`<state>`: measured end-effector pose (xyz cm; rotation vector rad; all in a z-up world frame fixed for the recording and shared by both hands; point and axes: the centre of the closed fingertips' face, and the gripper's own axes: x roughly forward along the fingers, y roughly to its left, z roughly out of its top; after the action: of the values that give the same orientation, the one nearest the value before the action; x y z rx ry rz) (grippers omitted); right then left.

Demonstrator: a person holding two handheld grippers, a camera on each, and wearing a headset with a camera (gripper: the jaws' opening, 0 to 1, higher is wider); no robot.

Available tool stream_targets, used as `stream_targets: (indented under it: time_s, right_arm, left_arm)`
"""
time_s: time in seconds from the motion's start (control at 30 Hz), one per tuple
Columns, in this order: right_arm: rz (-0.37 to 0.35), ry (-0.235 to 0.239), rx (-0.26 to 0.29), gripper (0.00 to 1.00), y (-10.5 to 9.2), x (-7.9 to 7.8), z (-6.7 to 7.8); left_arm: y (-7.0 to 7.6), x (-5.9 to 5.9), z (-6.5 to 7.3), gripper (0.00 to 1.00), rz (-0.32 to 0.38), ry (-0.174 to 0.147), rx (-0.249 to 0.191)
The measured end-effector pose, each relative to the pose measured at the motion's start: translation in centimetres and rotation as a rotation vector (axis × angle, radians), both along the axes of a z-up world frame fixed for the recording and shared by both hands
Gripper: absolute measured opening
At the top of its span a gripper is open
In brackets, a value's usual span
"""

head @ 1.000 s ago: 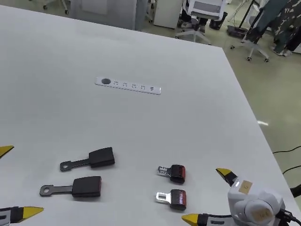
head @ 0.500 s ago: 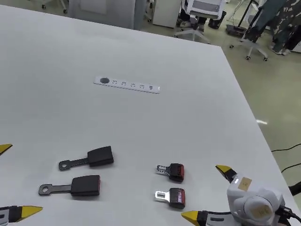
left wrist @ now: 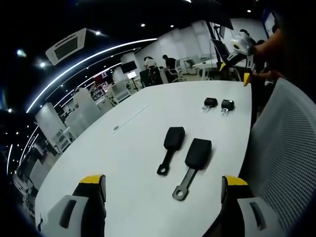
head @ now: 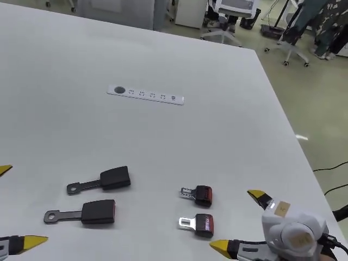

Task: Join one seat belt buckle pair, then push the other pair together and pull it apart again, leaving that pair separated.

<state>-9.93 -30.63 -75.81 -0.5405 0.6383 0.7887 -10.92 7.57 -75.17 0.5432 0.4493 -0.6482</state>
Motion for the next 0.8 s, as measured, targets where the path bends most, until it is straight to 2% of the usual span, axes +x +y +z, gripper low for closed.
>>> stream_targets:
  time_s: [0.2,0.67,0.7,0.8]
  right_arm:
    - [0.004,0.007,-0.006,0.87,-0.1,0.1,0.1]
    - [0.068,0.022,-0.031,0.85,0.7,0.5,-0.1]
    - [0.075,0.026,-0.035,0.85,0.8,0.5,-0.2]
    - [0.089,0.033,-0.046,0.85,0.9,0.5,-0.6]
  left_arm:
    - [0.1,0.1,0.2,0.98,0.007,0.006,-0.011]
    - [-0.1,-0.1,-0.6,0.96,-0.011,0.057,-0.003]
    - [0.1,-0.1,-0.8,0.95,-0.003,0.072,0.003]
    - [0.2,0.1,-1.1,0.95,-0.012,0.078,0.027]
